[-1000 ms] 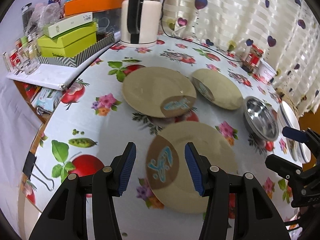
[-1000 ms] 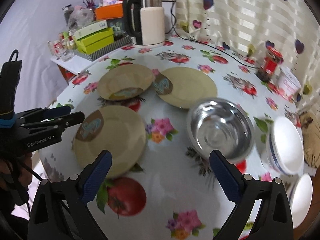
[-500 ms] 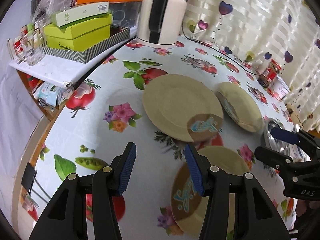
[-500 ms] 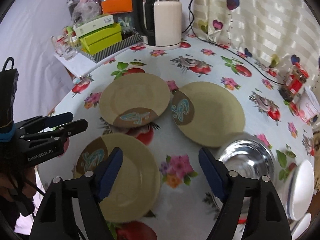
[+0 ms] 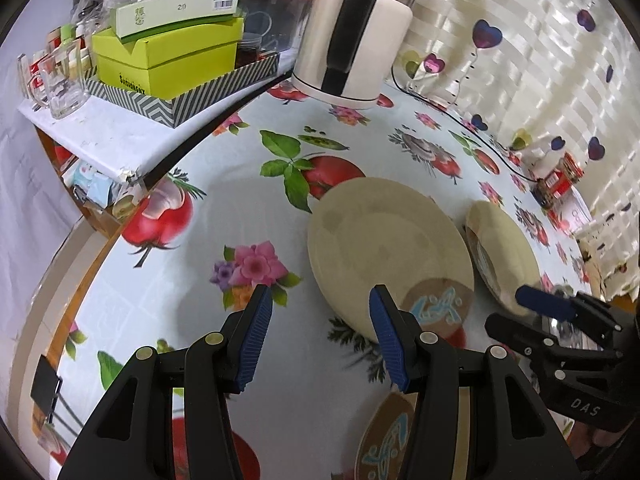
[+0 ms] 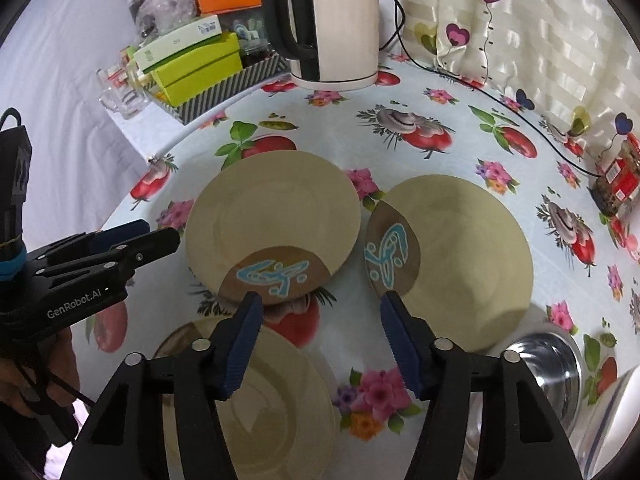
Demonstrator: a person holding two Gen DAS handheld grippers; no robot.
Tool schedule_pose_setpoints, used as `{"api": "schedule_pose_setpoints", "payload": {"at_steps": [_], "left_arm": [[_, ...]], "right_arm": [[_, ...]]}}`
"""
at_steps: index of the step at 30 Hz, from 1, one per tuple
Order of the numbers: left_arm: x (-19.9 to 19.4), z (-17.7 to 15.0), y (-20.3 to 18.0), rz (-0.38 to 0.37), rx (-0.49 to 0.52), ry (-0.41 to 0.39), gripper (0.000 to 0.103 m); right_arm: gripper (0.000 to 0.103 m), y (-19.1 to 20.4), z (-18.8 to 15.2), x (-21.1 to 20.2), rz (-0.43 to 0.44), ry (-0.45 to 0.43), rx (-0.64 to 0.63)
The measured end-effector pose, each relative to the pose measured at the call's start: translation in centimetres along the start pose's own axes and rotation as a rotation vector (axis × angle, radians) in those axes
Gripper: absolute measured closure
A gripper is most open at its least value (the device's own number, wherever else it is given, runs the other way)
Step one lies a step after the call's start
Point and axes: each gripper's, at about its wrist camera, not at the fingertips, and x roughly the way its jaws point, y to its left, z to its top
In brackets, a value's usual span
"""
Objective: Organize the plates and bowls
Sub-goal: 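Move both tools forward toward the beige plate with blue design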
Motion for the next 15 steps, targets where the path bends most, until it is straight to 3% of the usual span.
{"api": "schedule_pose_setpoints", "payload": {"at_steps": [6,15], "left_arm": [[1.0,1.1,0.6,-0.011,-0.018,0.000,0.051],[2.8,2.1,1.0,-0.049,-0.041,0.037,0.051]], "right_arm": [[0.057,-0.5,0.6,1.3,0.041,0.027,0.041],[0.058,-0.9,0.6,2.8,0.087,0.061,0.092]]}}
